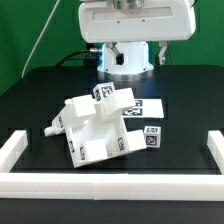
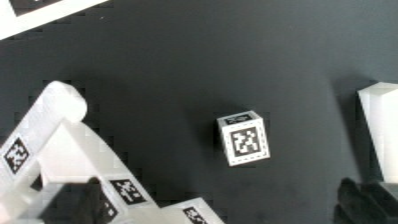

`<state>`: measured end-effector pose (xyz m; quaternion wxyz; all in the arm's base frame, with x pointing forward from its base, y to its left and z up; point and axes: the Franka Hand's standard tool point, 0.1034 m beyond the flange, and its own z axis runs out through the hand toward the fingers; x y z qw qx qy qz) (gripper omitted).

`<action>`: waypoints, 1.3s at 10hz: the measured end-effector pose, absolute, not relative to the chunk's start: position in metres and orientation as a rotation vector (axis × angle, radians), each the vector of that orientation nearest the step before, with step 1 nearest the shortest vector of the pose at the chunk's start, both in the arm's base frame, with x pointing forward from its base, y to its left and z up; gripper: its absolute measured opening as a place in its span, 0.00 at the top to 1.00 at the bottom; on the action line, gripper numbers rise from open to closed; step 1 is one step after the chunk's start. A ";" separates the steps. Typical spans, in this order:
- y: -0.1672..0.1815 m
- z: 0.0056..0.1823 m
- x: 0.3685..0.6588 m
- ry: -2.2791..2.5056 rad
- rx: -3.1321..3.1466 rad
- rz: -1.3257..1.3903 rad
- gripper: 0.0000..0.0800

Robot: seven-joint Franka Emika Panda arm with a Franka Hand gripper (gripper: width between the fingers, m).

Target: Assemble chair

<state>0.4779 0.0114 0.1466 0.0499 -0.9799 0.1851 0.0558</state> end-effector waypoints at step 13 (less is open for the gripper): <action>-0.056 0.137 0.557 0.184 -3.120 -0.077 0.19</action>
Offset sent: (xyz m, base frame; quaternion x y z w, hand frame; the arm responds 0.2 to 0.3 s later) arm 0.0739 -0.0366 0.0058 -0.0187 0.0468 -0.1073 0.9929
